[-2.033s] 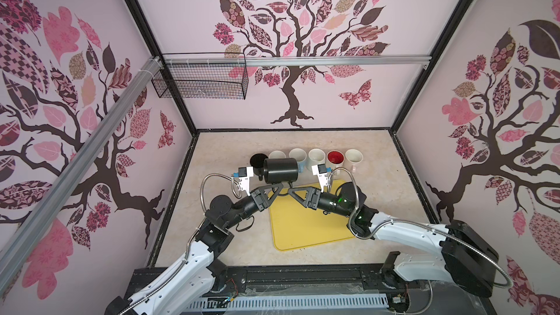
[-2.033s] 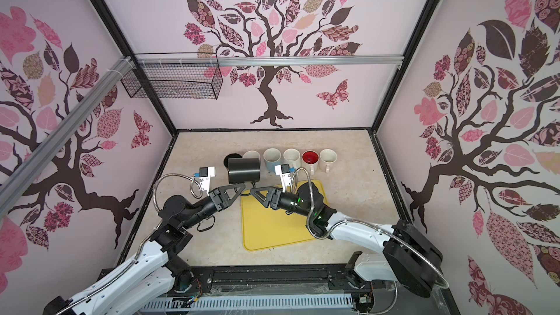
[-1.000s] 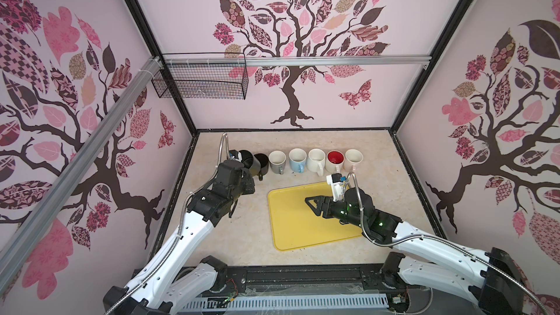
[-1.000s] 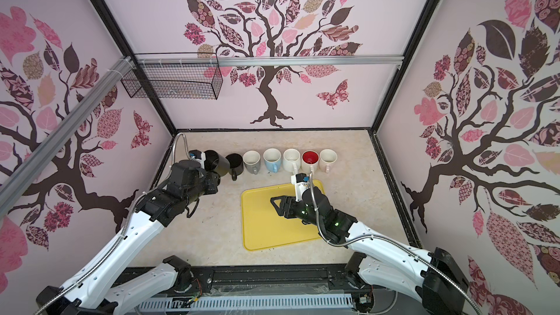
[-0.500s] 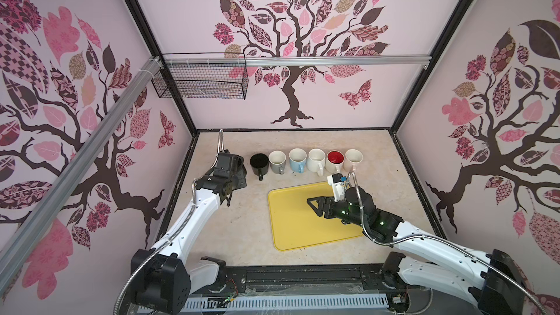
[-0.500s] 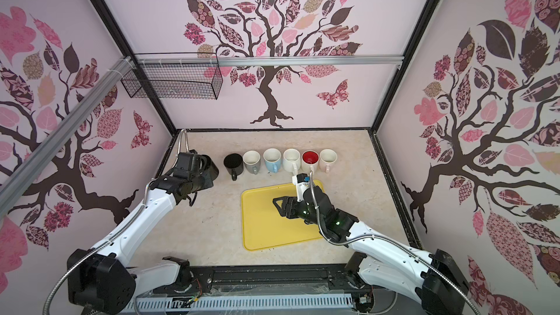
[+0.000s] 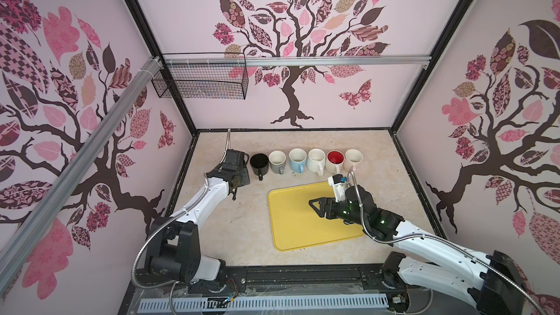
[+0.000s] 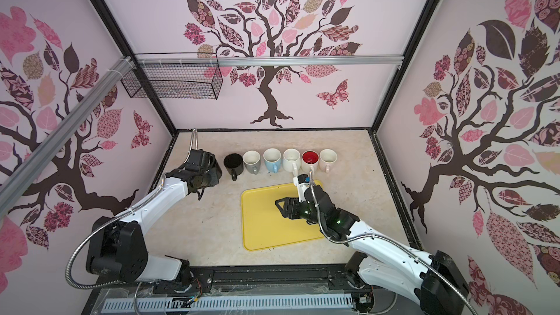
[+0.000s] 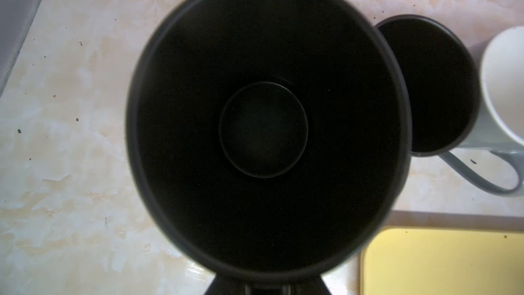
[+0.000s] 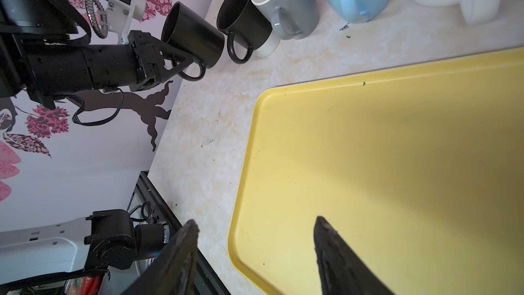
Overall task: Turn the mug right side up
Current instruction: Place the mug at the top-left of the table.
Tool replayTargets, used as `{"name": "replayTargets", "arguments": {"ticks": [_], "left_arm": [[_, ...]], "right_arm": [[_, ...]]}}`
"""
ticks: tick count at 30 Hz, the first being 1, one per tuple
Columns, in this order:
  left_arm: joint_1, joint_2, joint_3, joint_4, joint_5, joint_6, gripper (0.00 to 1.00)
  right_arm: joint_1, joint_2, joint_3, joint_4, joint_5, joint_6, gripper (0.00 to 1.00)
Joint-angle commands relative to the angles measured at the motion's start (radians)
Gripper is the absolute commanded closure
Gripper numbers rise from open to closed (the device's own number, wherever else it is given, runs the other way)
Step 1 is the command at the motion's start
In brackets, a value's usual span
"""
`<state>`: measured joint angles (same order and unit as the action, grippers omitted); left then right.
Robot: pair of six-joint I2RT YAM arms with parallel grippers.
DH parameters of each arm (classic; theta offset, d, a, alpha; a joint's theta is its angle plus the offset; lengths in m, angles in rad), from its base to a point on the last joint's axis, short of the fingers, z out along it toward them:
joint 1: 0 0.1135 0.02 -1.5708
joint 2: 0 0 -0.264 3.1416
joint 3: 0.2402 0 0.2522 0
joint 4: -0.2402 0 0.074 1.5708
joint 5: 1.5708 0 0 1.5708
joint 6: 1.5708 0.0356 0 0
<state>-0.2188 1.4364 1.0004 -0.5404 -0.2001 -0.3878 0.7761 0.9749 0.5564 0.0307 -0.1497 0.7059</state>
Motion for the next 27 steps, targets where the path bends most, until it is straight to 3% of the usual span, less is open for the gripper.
{"name": "replayTargets", "arguments": {"ticks": [1, 27], "left_arm": [[0.011, 0.012, 0.093, 0.112, -0.023, 0.011, 1.00], [0.046, 0.171, 0.113, 0.201, 0.065, 0.002, 1.00]], "right_arm": [[-0.010, -0.011, 0.039, -0.017, -0.004, -0.019, 0.33], [-0.029, 0.012, 0.025, -0.010, -0.018, -0.004, 0.33]]}}
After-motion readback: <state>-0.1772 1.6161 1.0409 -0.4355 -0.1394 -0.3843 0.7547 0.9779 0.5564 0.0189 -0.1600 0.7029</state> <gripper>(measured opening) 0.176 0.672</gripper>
